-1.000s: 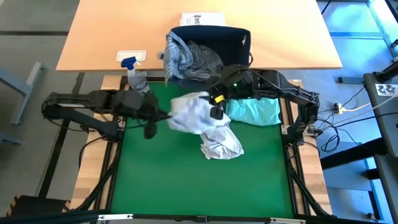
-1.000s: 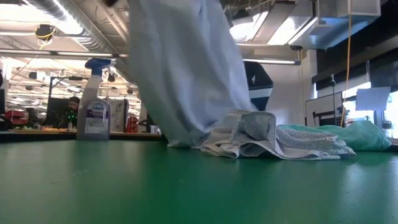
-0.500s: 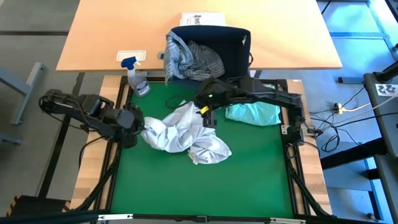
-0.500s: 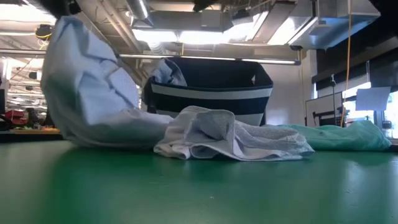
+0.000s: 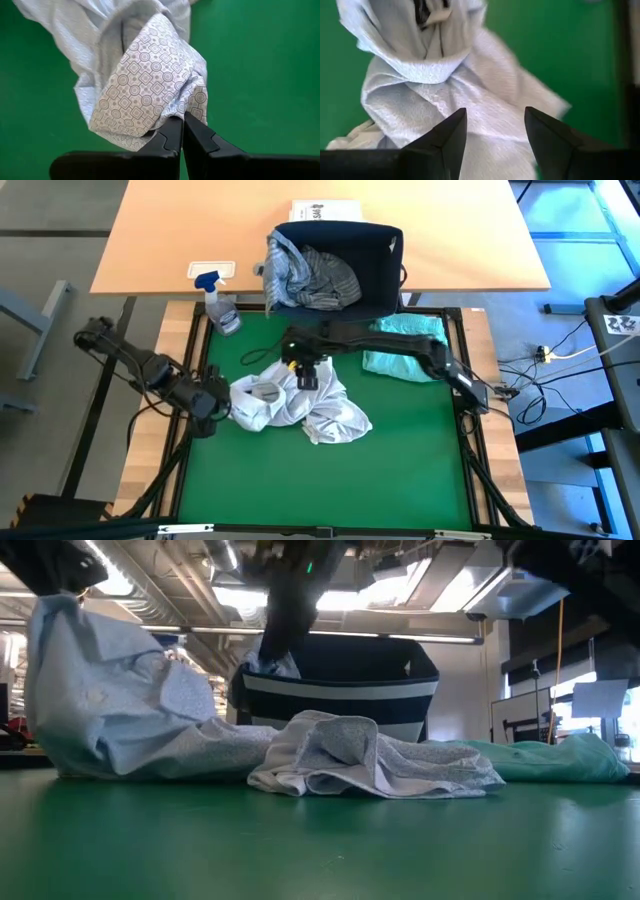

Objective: Fold laundry
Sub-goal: Fold the white polo shirt

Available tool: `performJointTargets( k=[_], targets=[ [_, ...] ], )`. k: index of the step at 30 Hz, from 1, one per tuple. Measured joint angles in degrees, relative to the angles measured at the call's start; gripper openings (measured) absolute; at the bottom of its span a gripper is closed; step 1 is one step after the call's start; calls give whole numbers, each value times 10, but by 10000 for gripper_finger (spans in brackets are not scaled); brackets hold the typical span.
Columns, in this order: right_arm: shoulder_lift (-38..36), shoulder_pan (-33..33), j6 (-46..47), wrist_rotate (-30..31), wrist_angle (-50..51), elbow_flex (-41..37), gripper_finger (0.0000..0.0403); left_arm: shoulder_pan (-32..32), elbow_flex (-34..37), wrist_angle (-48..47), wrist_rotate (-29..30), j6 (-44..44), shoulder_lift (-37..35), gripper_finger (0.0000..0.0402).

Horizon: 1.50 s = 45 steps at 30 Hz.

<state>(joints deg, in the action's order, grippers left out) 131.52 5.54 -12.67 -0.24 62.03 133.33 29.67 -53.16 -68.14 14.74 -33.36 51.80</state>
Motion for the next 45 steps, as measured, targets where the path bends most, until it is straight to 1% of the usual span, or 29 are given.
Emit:
performJointTargets(
  k=[5, 9, 11, 13, 14, 19, 20, 21, 24, 26, 28, 30, 35, 38, 41, 45],
  targets=[
    [66, 2, -36, -23, -16, -1, 198, 27, 15, -1, 13, -19, 0, 3],
    [103, 0, -47, -24, -45, -1, 197, 37, 16, 0, 25, -22, 0, 3],
    [115, 0, -47, -21, -50, -1, 190, 40, 16, 0, 31, -22, 0, 3],
    [117, 0, -48, 0, -56, -1, 168, 42, 16, 0, 31, -22, 0, 3],
    [117, 0, -48, 9, -57, 0, 150, 42, 16, -1, 31, -22, 0, 3],
    [119, 6, -48, 21, -47, 0, 34, 42, 16, -1, 46, -21, 0, 3],
    [119, 8, -47, 22, -47, 0, 17, 41, 16, -1, 48, -21, 0, 3],
    [119, 10, -47, 22, -47, 0, 10, 41, 16, -1, 51, -21, 0, 3],
    [119, 13, -42, 39, -47, 0, 18, 41, 16, -1, 54, -21, 0, 3],
    [112, 12, -42, 41, -41, -1, 10, 41, 16, -1, 53, -21, 0, 3],
    [92, 12, -41, 31, -37, -1, 4, 41, 16, -1, 54, -21, 0, 3],
    [56, 12, -41, 30, -29, -1, 6, 41, 16, -1, 53, -21, 0, 3],
    [-43, 10, -38, 54, -4, 1, 3, 41, 15, -4, 53, -18, 0, 3],
    [-106, 3, -32, 79, 6, -1, 2, 41, -9, -16, 59, 1, 0, 3],
    [-182, -11, -27, 99, 4, 0, 2, 41, -55, -48, 97, 24, 0, 3],
    [-263, -34, -6, 138, -4, 1, 1, 41, -142, -71, 179, 75, -1, 3]
  ],
)
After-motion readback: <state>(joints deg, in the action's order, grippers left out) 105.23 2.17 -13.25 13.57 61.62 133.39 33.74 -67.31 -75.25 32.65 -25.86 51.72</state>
